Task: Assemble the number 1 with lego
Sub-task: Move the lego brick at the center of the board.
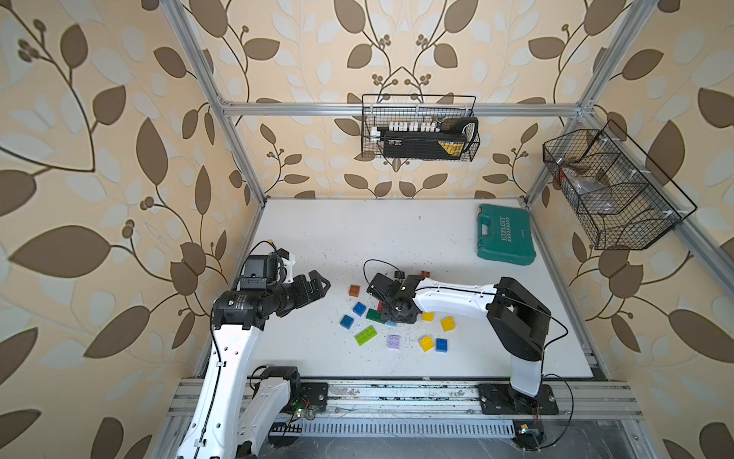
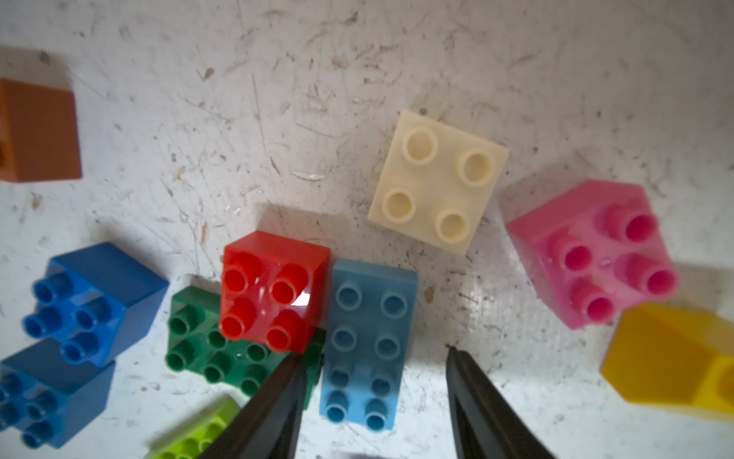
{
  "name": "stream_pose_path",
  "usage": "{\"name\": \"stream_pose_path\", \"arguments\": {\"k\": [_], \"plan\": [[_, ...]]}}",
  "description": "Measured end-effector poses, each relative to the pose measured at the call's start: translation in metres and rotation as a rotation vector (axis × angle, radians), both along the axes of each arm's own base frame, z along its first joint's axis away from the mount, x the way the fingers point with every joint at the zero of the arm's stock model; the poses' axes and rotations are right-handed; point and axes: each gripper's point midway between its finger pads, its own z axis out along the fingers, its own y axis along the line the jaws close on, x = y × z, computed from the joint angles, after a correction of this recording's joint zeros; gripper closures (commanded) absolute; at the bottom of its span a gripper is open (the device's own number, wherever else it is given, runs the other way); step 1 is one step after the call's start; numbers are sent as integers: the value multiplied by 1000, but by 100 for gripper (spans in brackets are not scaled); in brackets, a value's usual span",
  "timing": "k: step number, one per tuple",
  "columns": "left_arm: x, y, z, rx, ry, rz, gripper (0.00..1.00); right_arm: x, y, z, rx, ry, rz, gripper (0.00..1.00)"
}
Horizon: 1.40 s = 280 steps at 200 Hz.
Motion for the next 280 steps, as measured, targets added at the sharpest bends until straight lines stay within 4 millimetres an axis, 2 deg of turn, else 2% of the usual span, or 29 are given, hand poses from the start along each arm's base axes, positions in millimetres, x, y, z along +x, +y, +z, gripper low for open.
{"name": "stream_pose_path", "arguments": {"k": [41,92,111,149,193,205,251,280], "plan": [[0,0,0,1,0,1,1,-2,-4,5,-8,-4,29,38],[0,1,0,3,1,3,1,-9,-12,32,51,-39,28,38],[0,1,0,3,1,3,1,-10,-11,34,64,-39,30,38],[0,1,-1,3,2,3,1,-21,-5,27,45,-24,64,37],[0,1,-1,3,2,3,1,-41,5,-6,-40,29,120,30],[0,1,-1,3,3,3,1,-42,1,-13,-67,39,118,29],[0,1,-1,3,3,3,1,-33,-9,-12,-77,29,78,28],[0,1,-1,4,3,3,1,-19,-34,-11,-86,28,17,29]]}}
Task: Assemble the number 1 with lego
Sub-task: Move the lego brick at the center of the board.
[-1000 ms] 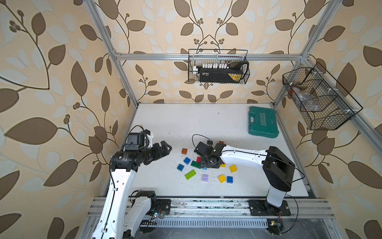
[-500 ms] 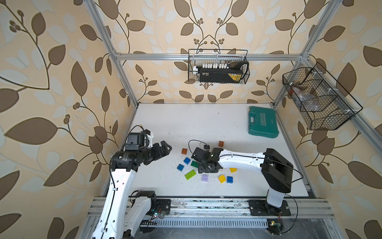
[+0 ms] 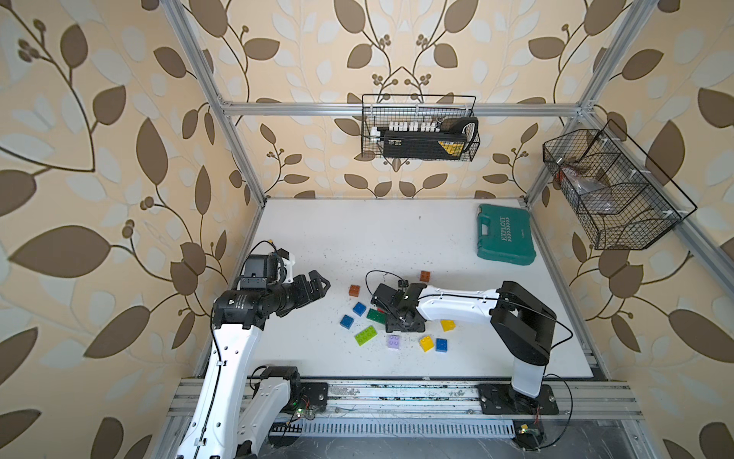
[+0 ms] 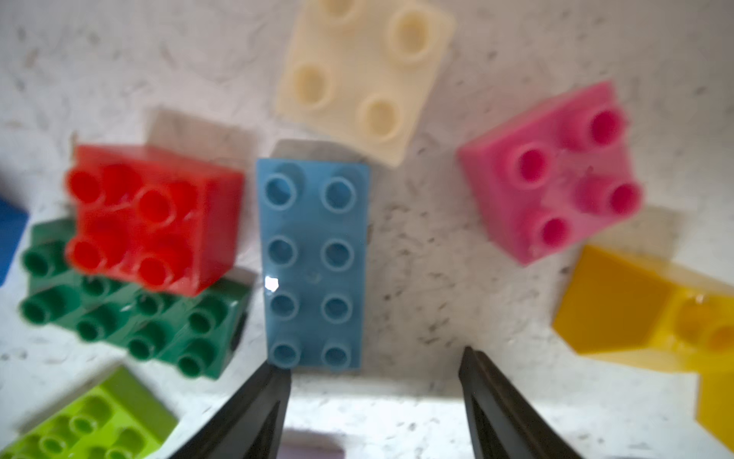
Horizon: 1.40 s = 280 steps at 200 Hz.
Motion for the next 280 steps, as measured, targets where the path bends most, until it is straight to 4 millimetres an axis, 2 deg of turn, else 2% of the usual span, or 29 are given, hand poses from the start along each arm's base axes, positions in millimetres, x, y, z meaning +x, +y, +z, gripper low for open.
{"name": "stream_pose_path", "arguments": {"k": [34,64,93,142,183,231,259,280], "plan": [[0,0,0,0,1,0,1,21,-25,5,-31,-24,-53,29],[0,0,0,0,2,0,1,25,-31,14,-36,-39,-50,29],[0,0,0,0,2,0,1,25,-24,25,22,-48,-60,28],[0,0,0,0,1,0,1,29,0,31,143,-39,-100,28],[0,0,0,0,0,0,1,57,26,41,179,-71,-88,28],[0,0,0,0,2,0,1,91,12,37,171,-76,-117,28],[0,0,0,0,3,0,1,95,7,26,150,-56,-107,28],[1,0,-2,0,9,0,1,100,16,17,146,-38,-75,28]]}}
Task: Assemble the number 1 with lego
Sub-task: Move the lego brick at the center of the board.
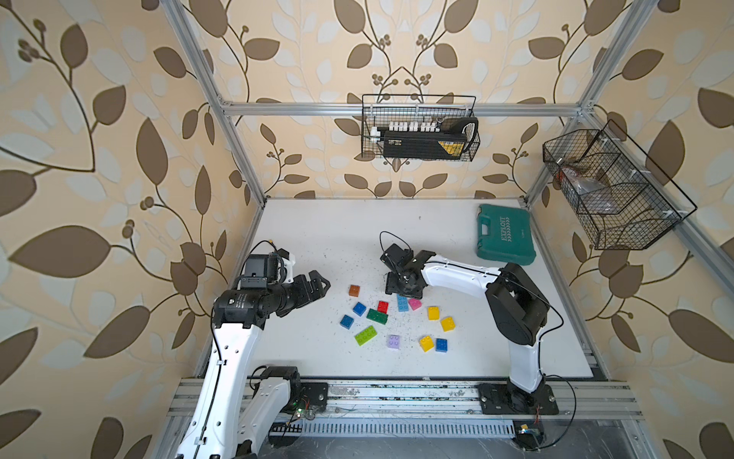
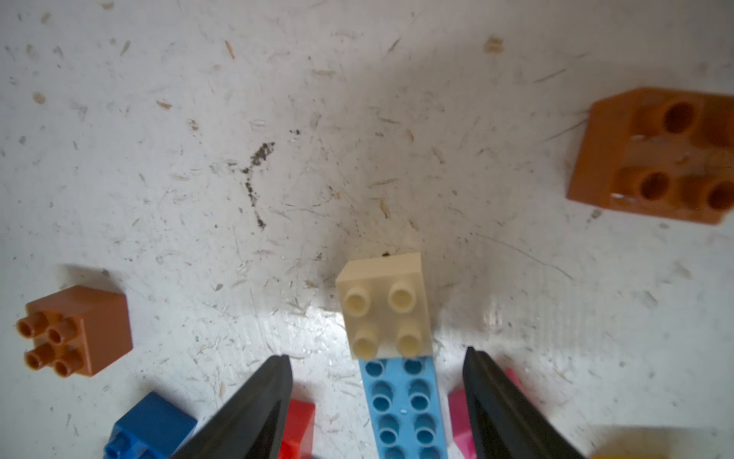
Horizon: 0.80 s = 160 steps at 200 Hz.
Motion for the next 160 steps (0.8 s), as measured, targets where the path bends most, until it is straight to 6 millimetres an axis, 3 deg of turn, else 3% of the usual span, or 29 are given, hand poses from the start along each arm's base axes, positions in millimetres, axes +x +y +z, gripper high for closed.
{"name": "stream_pose_path", "arguments": {"k": [37,75,96,121,160], "plan": [[1,0,-2,0,10,0,1,25,33,2,35,-26,56,28],[1,0,-2,1,13,0,1,52,93,15,115,-79,135,29],[1,0,-2,1,12,0,1,55,110,16,129,-89,163,29],[1,0,-2,1,12,0,1,47,96,16,101,-80,164,27],[1,0,-2,1,12,0,1,29,21,26,74,-44,79,26]]}}
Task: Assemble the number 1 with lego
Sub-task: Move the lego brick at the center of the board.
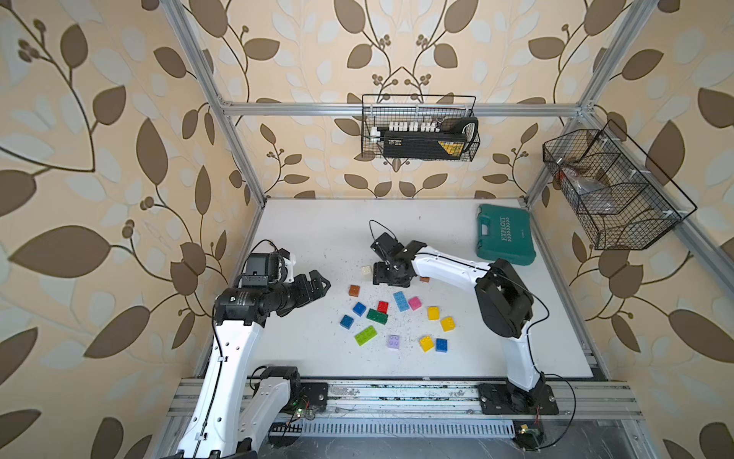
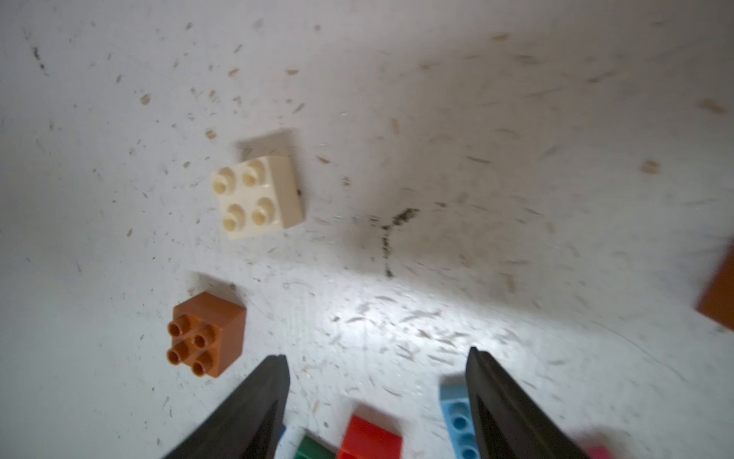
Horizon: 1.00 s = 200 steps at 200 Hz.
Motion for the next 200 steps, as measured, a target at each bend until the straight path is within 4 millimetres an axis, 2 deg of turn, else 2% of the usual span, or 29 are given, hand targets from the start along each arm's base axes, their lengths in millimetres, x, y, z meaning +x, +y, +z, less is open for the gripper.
{"name": "stream_pose_path", "arguments": {"k": [14,26,92,160,200], "plan": [[0,0,0,0,0,0,1,5,-18,6,8,-8,-35,26],[0,0,0,0,0,0,1,9,-22,7,13,-13,-48,26],[0,0,0,0,0,0,1,-2,-3,-13,59,28,-5,27],[0,0,0,0,0,0,1,-44,35,-21,48,47,105,31],[0,0,0,0,0,0,1,-69,30,-14,46,55,110,32]]}}
